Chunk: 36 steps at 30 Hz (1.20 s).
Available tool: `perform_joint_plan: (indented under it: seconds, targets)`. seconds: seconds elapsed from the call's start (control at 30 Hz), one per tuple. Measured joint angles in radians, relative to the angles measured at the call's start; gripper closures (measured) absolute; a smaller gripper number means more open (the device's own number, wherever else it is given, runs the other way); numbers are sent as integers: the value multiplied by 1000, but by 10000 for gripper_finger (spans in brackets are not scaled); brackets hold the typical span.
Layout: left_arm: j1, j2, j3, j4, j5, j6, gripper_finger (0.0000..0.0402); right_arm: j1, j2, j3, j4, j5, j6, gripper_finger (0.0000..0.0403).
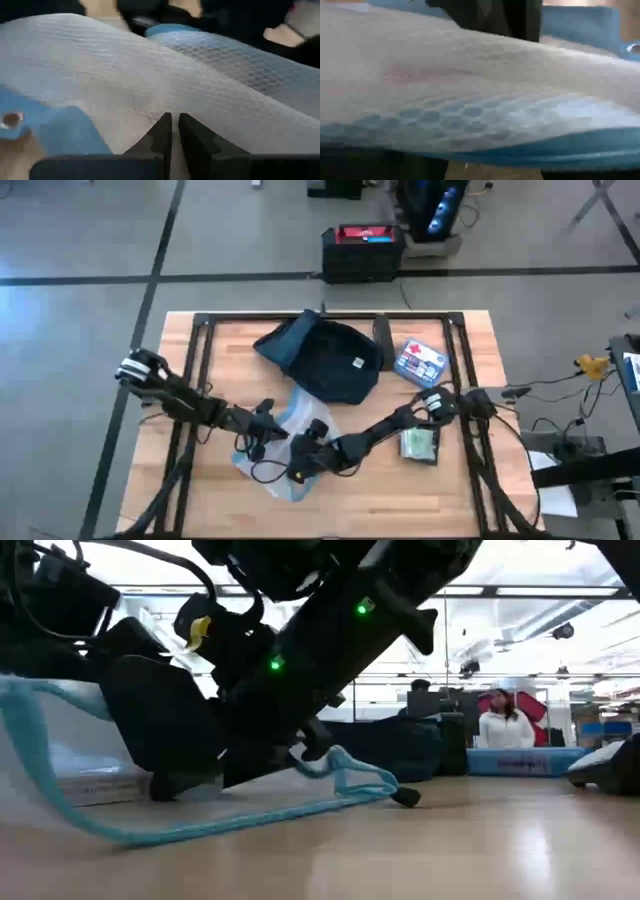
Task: Unpack backpack
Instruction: Remove the white charger adapter inside the zip bag
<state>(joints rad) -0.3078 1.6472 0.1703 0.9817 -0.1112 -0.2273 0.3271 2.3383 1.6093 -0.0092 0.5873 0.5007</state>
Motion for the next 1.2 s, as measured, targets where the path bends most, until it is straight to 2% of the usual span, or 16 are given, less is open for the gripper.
perform_joint_plan:
  seconds: [0.17, 0.27, 0.5, 0.57, 0.77, 0.93, 1.0, 1.2]
  targets:
    - [27, 9, 2, 1, 6, 0, 377, 4, -24, 0, -64, -36, -9, 225]
    - [30, 5, 2, -5, 5, 9, 377, 14, -62, 0, -163, -89, -16, 225]
    - [32, 4, 2, -16, -4, 12, 377, 57, -174, 1, -449, -317, -30, 225]
    - [33, 4, 2, -18, -13, 14, 377, 73, -201, 1, -544, -352, -39, 225]
    - [33, 2, 1, -22, -29, 20, 377, 128, -284, -19, -865, -327, 15, 225]
    - [34, -13, -4, -15, -32, 49, 377, 155, -360, -109, -1005, -347, 64, 225]
    - [33, -32, -5, -30, -33, 55, 377, 159, -404, -161, -1034, -397, 79, 225]
    - [34, -85, -7, -66, -33, 64, 377, 149, -502, -255, -1132, -664, 56, 225]
